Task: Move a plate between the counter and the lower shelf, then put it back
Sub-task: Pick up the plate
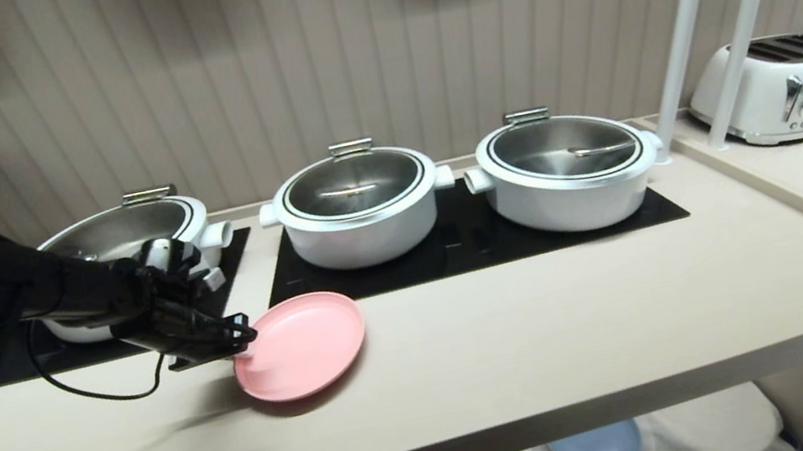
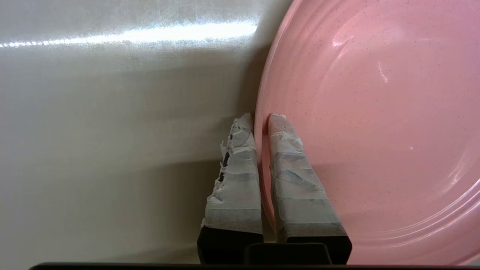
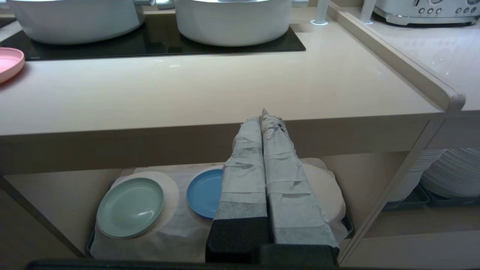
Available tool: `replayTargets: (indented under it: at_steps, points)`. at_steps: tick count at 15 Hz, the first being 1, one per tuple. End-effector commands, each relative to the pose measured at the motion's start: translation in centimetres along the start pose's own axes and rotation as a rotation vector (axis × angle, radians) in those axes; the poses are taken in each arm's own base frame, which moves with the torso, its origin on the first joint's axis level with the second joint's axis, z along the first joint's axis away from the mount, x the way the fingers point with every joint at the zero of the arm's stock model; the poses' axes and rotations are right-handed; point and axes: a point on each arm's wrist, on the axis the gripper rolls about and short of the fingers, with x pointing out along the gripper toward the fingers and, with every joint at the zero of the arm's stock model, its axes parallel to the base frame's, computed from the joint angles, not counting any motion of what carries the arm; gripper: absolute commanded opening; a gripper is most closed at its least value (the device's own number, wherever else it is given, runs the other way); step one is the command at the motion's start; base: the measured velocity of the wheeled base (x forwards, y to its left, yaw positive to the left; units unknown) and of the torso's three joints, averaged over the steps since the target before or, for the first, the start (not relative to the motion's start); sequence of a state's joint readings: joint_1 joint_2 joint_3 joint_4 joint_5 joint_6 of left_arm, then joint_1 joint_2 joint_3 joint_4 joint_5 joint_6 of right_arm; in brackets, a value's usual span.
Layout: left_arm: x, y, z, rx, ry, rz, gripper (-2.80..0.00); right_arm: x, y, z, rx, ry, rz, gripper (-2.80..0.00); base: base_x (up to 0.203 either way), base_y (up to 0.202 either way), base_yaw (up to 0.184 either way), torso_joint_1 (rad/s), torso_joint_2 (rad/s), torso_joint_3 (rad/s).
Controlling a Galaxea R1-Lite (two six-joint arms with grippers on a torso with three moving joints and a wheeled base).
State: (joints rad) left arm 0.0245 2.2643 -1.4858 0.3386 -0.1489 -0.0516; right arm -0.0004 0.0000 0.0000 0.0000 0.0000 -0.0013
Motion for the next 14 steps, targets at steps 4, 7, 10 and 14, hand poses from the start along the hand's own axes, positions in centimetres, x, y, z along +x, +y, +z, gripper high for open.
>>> replayTargets:
  at_steps: [4, 7, 10, 14]
  points:
    - [-2.3, -0.2, -0.2, -0.003, -0.028, -0.002, -2.80, 0.0, 0.0, 0.0, 0.000, 0.000, 0.000, -2.80, 0.000, 0.000, 0.000, 0.000, 0.00, 0.000]
    - [-3.8, -0.2, -1.7, -0.015, -0.009, -0.006, -2.80, 0.0, 0.0, 0.0, 0.000, 0.000, 0.000, -2.80, 0.000, 0.000, 0.000, 0.000, 0.00, 0.000]
    - [-5.8, 0.0, -3.6, -0.073, 0.006, -0.003, -2.80, 0.0, 0.0, 0.0, 0.000, 0.000, 0.000, -2.80, 0.000, 0.000, 0.000, 0.000, 0.00, 0.000]
    - [-8.9, 0.0, -6.2, -0.151, 0.001, -0.029, -2.80, 0.0, 0.0, 0.0, 0.000, 0.000, 0.000, -2.80, 0.000, 0.000, 0.000, 0.000, 0.00, 0.000]
